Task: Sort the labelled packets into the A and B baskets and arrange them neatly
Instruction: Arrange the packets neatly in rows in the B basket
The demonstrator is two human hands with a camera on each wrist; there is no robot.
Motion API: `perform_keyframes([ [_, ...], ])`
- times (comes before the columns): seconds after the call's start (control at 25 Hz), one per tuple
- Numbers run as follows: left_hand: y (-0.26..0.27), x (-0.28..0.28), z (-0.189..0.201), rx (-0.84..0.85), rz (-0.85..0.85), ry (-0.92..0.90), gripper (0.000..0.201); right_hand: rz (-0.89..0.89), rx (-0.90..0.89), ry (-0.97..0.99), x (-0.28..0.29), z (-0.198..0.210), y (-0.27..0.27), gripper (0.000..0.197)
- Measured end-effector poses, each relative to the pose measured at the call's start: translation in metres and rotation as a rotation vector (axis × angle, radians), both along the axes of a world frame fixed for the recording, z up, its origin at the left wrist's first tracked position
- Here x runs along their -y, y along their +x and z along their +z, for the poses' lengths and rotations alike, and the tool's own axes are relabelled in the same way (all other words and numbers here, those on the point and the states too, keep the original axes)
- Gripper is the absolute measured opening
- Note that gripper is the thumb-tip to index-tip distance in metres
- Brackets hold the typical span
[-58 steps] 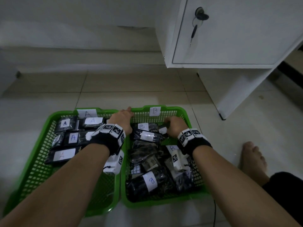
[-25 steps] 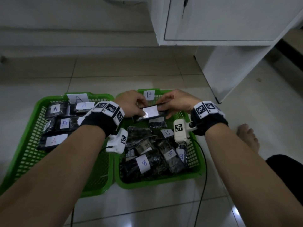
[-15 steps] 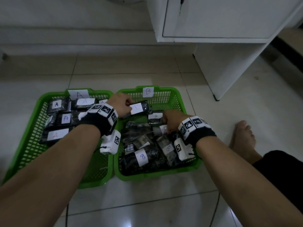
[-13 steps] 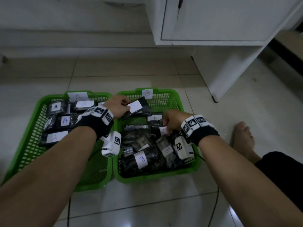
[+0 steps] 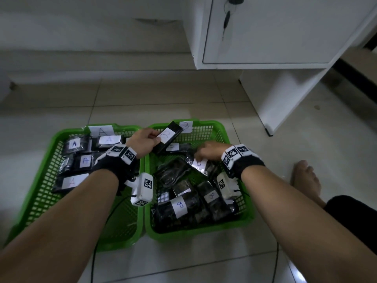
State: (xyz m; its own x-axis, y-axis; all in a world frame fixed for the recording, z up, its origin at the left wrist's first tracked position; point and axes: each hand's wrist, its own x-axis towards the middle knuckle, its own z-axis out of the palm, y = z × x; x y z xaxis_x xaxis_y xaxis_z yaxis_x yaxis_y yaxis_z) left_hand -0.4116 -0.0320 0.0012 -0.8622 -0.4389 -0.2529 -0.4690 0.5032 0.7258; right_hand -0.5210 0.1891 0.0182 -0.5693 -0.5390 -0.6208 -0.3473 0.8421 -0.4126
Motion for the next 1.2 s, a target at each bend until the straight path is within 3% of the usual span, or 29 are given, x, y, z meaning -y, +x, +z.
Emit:
perform_keyframes([
  [0.12, 0.000, 0.003, -0.004, -0.030, 0.000, 0.003, 0.026, 0.000, 0.040, 0.007, -0.003, 0.003, -0.005, 0.058],
  [0.28, -0.001, 0.004, -0.006, -0.023, -0.004, 0.020, 0.027, -0.082, 0.036, -0.084, 0.005, -0.003, -0.009, 0.022],
  [0.4, -0.001, 0.003, -0.005, -0.045, 0.007, 0.034, 0.026, -0.130, -0.001, -0.193, 0.025, -0.010, -0.001, 0.024],
  [0.6, -0.002, 0.005, -0.008, -0.041, -0.010, 0.039, 0.027, -0.030, -0.075, -0.237, 0.033, -0.013, -0.003, 0.032],
  [0.72, -0.003, 0.004, -0.008, -0.037, -0.020, 0.037, 0.027, -0.162, -0.104, -0.266, 0.024, -0.004, -0.012, 0.023],
  [0.8, -0.003, 0.002, -0.007, -0.047, -0.014, 0.034, 0.027, -0.249, -0.161, -0.252, 0.019, 0.010, -0.021, 0.026],
  [1.0, 0.000, 0.001, -0.007, -0.049, -0.017, 0.041, 0.027, -0.094, -0.504, 0.003, 0.020, 0.032, -0.041, 0.018],
  [1.2, 0.001, 0.004, -0.009, -0.051, -0.008, 0.080, 0.024, -0.019, -0.555, 0.042, 0.023, 0.016, -0.044, 0.009],
])
